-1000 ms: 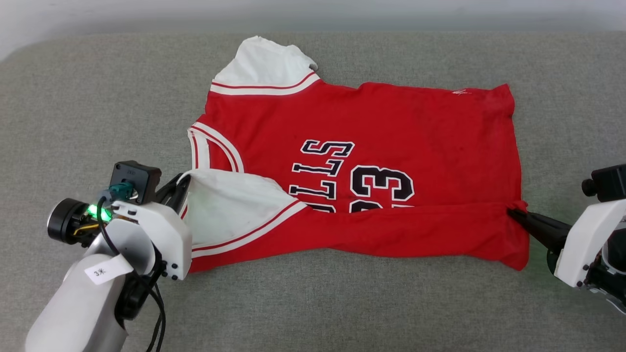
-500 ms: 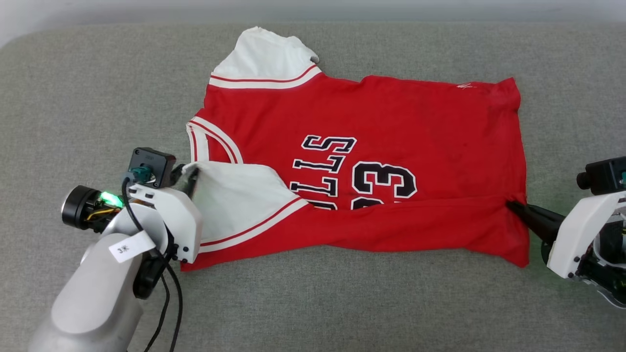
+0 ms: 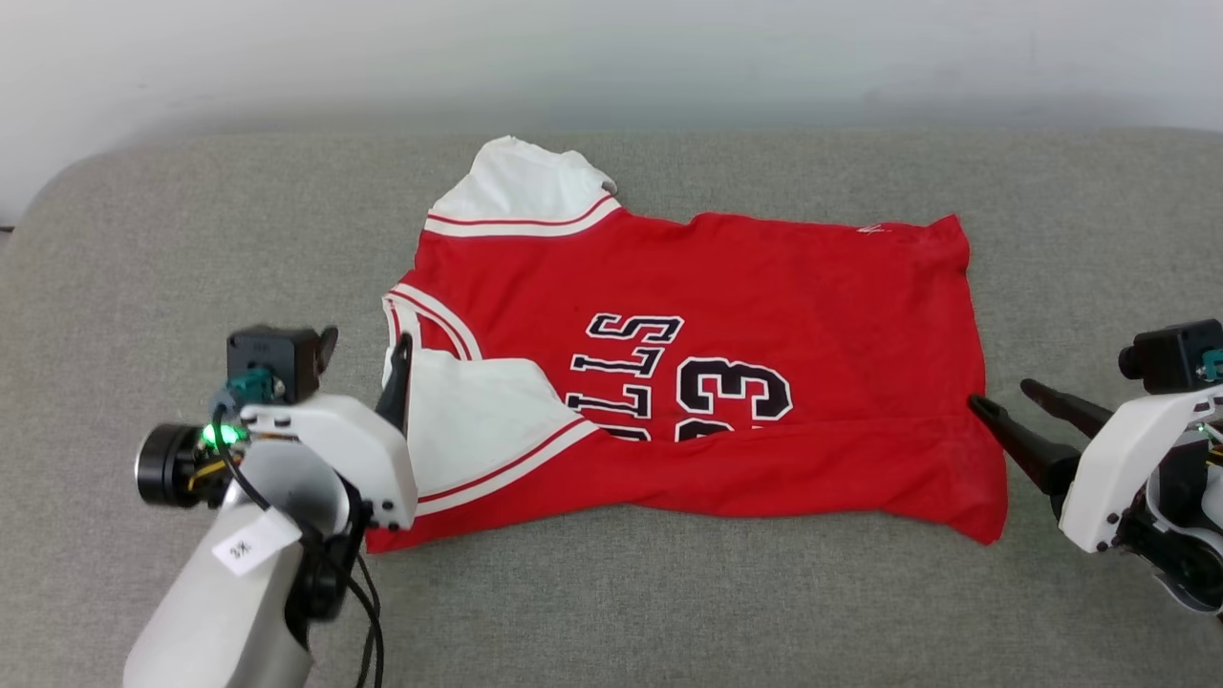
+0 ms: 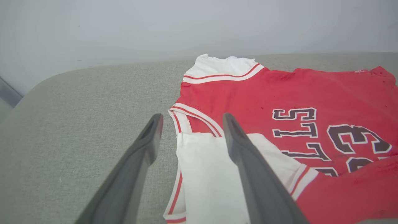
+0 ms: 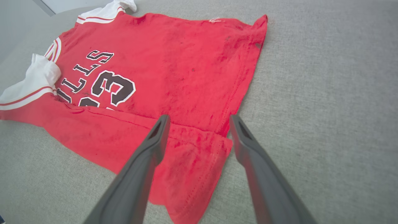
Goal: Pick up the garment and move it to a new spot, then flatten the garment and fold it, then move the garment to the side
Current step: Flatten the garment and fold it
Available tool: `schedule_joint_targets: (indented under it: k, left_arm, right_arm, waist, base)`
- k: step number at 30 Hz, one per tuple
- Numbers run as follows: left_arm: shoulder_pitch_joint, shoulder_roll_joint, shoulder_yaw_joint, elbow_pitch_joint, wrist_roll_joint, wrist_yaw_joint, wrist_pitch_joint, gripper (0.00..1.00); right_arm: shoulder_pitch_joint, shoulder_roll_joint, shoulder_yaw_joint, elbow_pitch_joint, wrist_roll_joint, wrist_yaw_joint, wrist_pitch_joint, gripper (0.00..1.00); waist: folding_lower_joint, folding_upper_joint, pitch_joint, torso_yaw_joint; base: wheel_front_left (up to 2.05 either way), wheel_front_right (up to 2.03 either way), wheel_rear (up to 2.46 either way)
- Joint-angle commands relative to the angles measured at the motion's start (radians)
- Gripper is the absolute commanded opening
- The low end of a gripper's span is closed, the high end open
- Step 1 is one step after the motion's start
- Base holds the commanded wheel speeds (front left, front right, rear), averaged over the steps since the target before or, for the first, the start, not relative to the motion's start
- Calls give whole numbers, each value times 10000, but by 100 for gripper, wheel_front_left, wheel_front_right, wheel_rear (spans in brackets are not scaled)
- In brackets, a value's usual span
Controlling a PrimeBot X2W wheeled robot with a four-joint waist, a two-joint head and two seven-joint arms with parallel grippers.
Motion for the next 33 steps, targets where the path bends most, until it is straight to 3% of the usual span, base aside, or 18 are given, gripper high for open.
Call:
schedule_joint_targets:
  k: [1,7,15,23,33]
  left_arm:
    - [421,114,-41,-333,31,238,292,100]
    - [1607,699,-384,-1704,282,971,2038,100]
    - [2381,1453,-594,-2799,427,1337,3574,100]
    - [2429,1751,-739,-2896,617,1558,4192,100]
    - [2181,1615,-915,-2127,567,1500,4422,100]
  right_arm:
    - [255,165,-133,178,-87,-11,72,100]
    - [550,655,-629,996,-732,-10,753,100]
    - [989,1238,-1601,1498,-1572,-10,1869,100]
    - [1643,1699,-2899,999,-2632,-8,2678,100]
    - [2600,1847,-5140,-514,-4197,-8,3691,100]
  waist:
    - [1,-1,-194,-45]
    - [1,-1,-255,-113]
    - [1,-1,32,-231]
    - [1,-1,371,-331]
    - [1,-1,787,-399]
  base:
    - [0,0,0]
    - [0,0,0]
    - [0,0,0]
    - [0,0,0]
    - [0,0,0]
